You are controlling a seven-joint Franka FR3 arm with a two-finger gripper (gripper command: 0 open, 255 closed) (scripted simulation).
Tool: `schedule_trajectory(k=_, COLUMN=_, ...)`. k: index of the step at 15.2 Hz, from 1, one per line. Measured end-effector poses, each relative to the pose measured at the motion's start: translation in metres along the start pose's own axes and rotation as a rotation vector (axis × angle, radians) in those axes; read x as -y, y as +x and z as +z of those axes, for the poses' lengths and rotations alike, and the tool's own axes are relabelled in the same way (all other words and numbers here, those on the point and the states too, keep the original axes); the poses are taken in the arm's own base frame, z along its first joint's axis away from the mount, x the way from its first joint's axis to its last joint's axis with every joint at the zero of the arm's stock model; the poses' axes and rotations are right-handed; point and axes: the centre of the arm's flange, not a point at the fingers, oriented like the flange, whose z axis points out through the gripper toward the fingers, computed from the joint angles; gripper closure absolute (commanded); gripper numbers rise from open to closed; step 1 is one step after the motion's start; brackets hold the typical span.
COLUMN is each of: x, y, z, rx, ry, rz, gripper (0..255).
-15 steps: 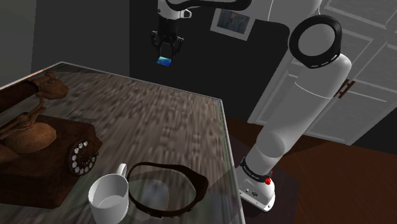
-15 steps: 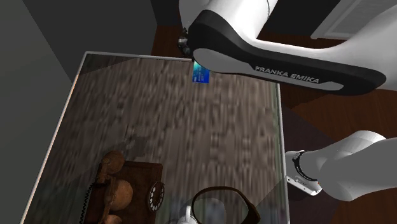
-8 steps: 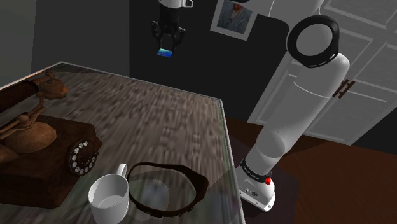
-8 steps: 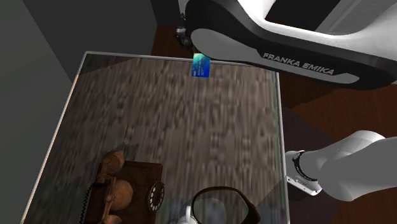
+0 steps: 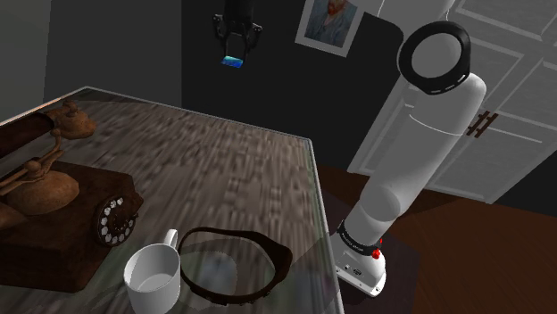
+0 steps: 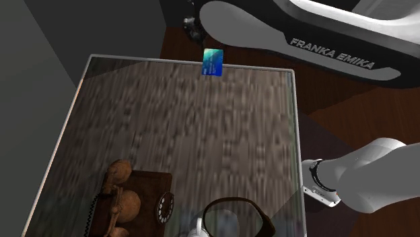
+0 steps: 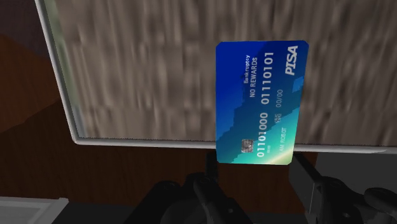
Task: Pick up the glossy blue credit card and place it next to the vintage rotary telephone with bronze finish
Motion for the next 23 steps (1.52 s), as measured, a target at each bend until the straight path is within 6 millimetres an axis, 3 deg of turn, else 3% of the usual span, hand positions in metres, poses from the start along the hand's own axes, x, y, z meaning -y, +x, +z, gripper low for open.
schedule_trajectory(k=4, x=0.019, y=-0.041, z=-0.007, rx=0.000, ry=0.000, rz=-0.001, gripper=255)
schedule_trajectory(k=19, x=0.088, y=-0.226, z=-0.041, rx=0.000, ry=0.000, rz=-0.002, gripper=255)
schedule_trajectory(k=23, x=0.097, y=-0.245, z=-0.033, rx=0.000, ry=-0.001, rz=-0.001, gripper=255)
